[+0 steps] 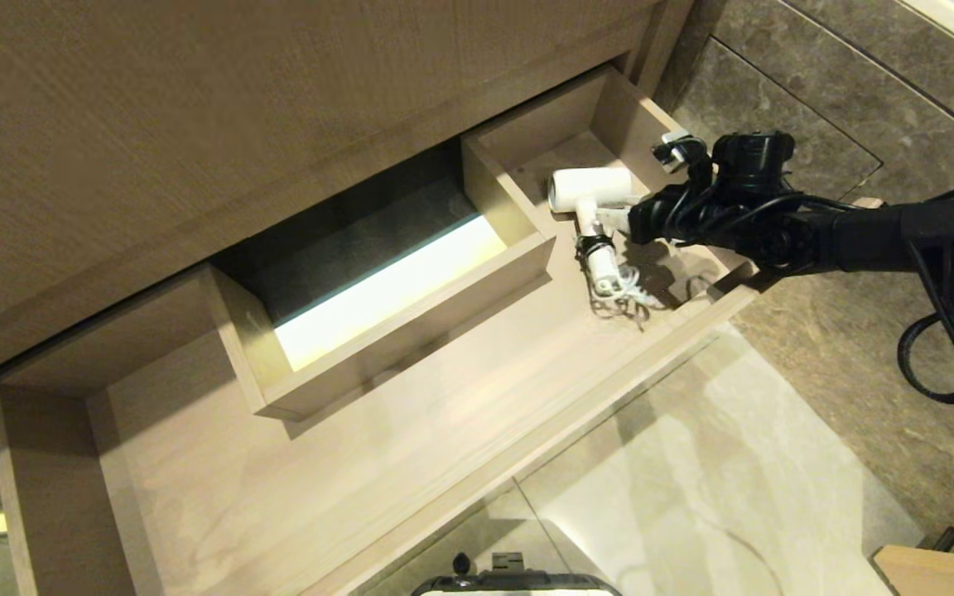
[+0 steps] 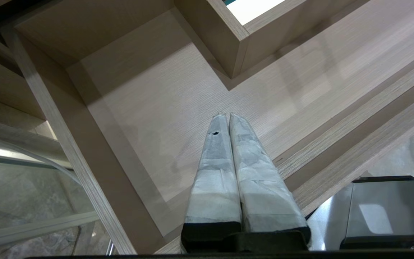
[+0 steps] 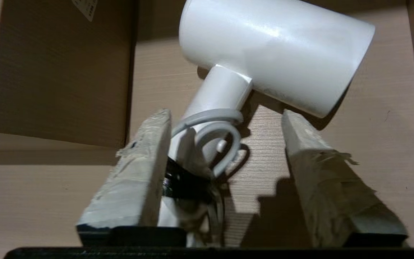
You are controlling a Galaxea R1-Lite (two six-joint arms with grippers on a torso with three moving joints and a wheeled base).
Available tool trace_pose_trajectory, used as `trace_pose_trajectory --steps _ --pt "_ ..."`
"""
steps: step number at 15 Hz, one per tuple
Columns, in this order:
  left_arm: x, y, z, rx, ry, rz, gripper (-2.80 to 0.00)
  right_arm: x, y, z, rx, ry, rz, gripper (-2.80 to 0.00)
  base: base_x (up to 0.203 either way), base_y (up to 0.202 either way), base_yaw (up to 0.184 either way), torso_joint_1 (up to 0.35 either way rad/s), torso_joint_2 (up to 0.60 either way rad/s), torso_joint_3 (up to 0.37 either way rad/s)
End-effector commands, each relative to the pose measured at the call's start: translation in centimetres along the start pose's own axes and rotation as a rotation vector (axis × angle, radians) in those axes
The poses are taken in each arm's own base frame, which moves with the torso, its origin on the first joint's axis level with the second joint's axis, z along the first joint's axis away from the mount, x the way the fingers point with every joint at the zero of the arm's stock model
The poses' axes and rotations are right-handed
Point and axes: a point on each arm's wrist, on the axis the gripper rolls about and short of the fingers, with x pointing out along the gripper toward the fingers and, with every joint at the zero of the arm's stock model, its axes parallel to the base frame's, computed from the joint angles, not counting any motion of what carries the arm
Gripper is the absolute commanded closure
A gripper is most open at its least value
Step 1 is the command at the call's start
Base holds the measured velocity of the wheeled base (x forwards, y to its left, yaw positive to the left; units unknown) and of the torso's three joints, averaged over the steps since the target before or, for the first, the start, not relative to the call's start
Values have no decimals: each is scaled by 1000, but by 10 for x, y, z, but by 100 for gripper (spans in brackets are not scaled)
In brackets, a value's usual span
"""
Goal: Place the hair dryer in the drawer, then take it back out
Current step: Put it into the drawer, then close the drawer
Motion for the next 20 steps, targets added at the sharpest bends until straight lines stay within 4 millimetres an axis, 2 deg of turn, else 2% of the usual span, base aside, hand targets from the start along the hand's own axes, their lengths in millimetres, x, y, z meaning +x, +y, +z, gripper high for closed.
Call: trace_pose_trajectory --steps 1,3,5,7,10,11,15,18,20 --pt "0 0 0 0 1 1 0 -7 -1 13 -15 -30 -8 -280 0 0 0 0 0 0" --pt "0 0 0 0 1 0 0 -21 -5 33 -25 -64 -28 -280 0 0 0 0 0 0" --pt "0 0 0 0 1 0 0 -49 -9 62 -33 -93 -61 -280 0 0 0 0 0 0" --pt "0 0 0 0 0 1 0 -89 -8 91 -5 -104 -98 -280 0 0 0 0 0 0" --pt "0 0 0 0 0 -1 0 -156 4 112 48 -73 -142 -280 0 0 0 0 0 0" --pt "0 0 0 0 0 1 0 -175 10 113 61 -54 -151 0 0 0 0 0 0 0" --pt "0 0 0 0 1 -1 0 -255 48 119 82 -5 -260 0 0 0 0 0 0 0" --pt "0 0 0 0 0 0 0 -312 80 108 104 97 -463 0 0 0 0 0 0 0" --pt "0 0 0 0 1 -1 0 -348 102 96 110 151 -538 0 0 0 0 0 0 0"
